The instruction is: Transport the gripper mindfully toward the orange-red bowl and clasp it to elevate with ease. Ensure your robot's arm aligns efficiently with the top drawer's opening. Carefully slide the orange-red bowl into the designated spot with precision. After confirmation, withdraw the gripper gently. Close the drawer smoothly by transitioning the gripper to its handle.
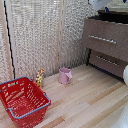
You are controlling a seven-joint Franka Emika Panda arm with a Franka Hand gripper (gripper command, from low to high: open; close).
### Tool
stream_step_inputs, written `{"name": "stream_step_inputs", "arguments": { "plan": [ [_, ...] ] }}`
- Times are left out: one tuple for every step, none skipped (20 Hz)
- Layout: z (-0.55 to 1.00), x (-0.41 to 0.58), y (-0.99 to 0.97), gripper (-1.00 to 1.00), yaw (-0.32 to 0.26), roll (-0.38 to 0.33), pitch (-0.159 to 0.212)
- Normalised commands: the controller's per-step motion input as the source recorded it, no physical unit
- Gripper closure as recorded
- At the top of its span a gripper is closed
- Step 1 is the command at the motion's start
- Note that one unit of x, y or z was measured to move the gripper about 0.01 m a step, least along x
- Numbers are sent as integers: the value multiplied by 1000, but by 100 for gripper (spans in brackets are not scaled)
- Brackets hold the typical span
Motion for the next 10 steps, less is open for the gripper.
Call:
{"name": "stream_step_inputs", "arguments": {
  "plan": [
    [-240,0,426,-100,10,-375,128],
    [-237,0,417,-100,13,-375,130],
    [-240,0,414,-100,18,-375,132],
    [-243,0,409,-100,20,-375,133],
    [-243,0,403,-100,24,-375,133],
    [-249,0,397,-100,29,-375,131],
    [-269,0,366,-100,46,-375,118],
    [-297,37,300,-100,74,-375,95],
    [-337,134,200,-100,116,-375,69],
    [-377,180,131,-100,147,-375,50]
  ]
}}
